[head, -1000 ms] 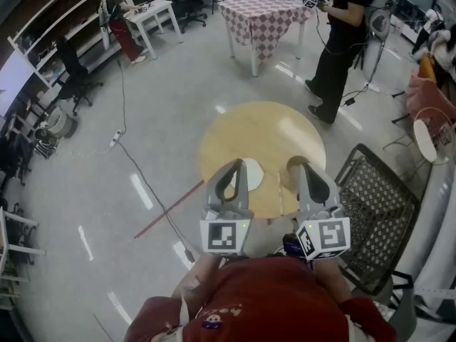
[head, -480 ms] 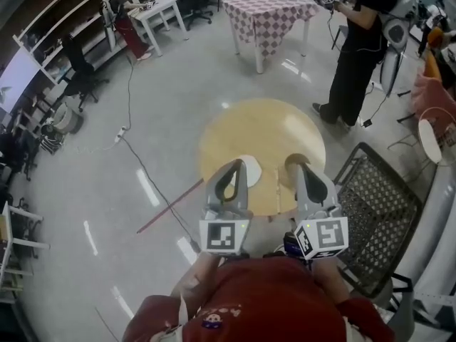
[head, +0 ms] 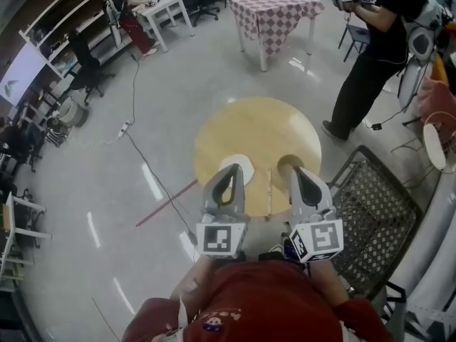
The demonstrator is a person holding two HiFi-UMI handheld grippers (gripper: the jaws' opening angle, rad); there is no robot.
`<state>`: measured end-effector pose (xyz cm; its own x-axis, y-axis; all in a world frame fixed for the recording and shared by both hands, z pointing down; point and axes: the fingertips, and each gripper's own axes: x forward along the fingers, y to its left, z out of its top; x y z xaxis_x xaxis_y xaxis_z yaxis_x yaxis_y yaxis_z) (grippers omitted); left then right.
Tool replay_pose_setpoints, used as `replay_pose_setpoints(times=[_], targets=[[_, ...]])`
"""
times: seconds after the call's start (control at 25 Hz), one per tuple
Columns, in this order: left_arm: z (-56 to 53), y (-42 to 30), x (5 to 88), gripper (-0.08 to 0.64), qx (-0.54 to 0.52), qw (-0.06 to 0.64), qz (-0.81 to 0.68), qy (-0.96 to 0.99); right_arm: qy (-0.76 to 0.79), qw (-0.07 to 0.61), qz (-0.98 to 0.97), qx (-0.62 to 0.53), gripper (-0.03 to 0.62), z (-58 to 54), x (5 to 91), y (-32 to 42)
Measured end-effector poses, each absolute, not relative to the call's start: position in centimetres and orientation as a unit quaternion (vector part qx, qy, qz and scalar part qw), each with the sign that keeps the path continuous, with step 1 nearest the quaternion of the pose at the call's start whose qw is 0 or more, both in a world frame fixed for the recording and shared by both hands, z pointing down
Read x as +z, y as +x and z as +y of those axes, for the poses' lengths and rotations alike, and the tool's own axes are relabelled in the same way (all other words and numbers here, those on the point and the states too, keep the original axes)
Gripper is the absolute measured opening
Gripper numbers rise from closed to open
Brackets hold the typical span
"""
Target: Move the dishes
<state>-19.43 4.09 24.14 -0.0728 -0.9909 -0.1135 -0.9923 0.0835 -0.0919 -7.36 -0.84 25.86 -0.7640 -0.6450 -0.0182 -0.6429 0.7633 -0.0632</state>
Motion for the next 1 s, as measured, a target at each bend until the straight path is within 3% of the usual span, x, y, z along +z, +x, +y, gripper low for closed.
replay_pose_setpoints(times=[0.4, 1.0], targets=[[3.9, -18.3, 25.3, 0.006, -0.012, 0.055, 0.752, -0.656, -0.315, 0.005, 0.948, -0.039, 0.003, -1.8, 27.3, -6.9], [1.0, -25.7, 28.2, 0.008, -0.013, 0.026, 0.738, -0.674, -0.321, -0.029, 0.946, -0.036, 0.003, -3.6, 29.1, -15.0]])
